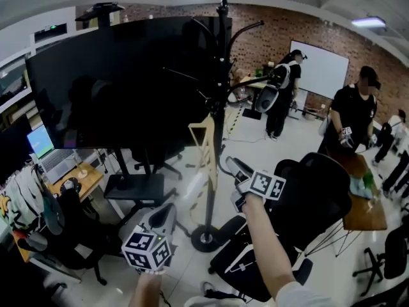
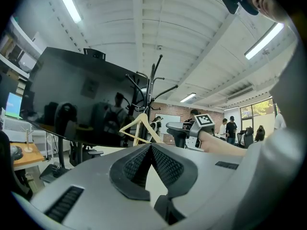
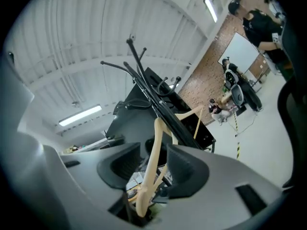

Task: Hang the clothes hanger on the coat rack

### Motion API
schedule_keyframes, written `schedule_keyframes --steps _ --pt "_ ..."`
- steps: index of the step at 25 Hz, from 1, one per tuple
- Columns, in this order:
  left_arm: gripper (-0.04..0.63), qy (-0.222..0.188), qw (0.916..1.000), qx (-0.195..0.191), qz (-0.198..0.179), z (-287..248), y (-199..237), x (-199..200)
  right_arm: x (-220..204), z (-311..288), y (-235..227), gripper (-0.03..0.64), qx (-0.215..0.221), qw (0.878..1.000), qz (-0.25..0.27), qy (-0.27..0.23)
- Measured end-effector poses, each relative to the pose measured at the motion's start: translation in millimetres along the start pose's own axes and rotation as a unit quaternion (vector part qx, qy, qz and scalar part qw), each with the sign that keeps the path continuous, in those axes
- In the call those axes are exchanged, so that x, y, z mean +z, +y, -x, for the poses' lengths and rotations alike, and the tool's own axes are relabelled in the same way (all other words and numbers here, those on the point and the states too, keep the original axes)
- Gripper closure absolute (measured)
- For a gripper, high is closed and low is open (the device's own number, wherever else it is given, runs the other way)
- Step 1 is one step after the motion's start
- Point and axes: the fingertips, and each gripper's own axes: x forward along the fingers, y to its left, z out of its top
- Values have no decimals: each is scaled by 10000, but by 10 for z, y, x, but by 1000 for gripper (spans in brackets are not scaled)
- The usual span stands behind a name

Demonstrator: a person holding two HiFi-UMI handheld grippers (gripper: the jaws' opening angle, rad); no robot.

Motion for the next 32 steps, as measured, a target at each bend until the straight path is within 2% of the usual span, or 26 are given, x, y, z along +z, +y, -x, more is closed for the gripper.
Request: schedule_keyframes --steps 4,8,9,12,16,21,24,26,30,32 --pt "604 54 9999 -137 61 106 -147 -127 -146 406 308 442 236 9997 -21 80" --pt "604 224 9991 -328 138 209 -305 -349 -548 852 766 472 693 9957 -592 185" --pt "604 241 9989 -377 158 234 -344 -387 -636 964 863 493 718 9959 -518 195" --pt "604 235 9985 -433 252 315 -410 -447 -847 1236 1151 617 745 9970 -14 220" --pt "604 311 9981 -366 387 447 -482 -595 -1161 1514 1367 617 826 9955 340 330" --pt "604 480 9976 -196 459 574 -598 -887 -1514 1800 1316 617 656 9917 921 612" --pt "604 508 9973 -102 522 604 -763 -1036 -1631 2016 1215 617 560 9854 1369 842" --pt "604 388 9977 -67 557 583 -883 -1079 -1645 2137 1145 617 600 9816 1541 955" --pt "604 196 9970 150 737 565 -1042 -1182 -1733 2328 1073 617 711 9640 2223 1277" --pt "604 225 9955 294 874 590 -1106 -1295 -1791 2433 1007 617 740 9639 2185 1331"
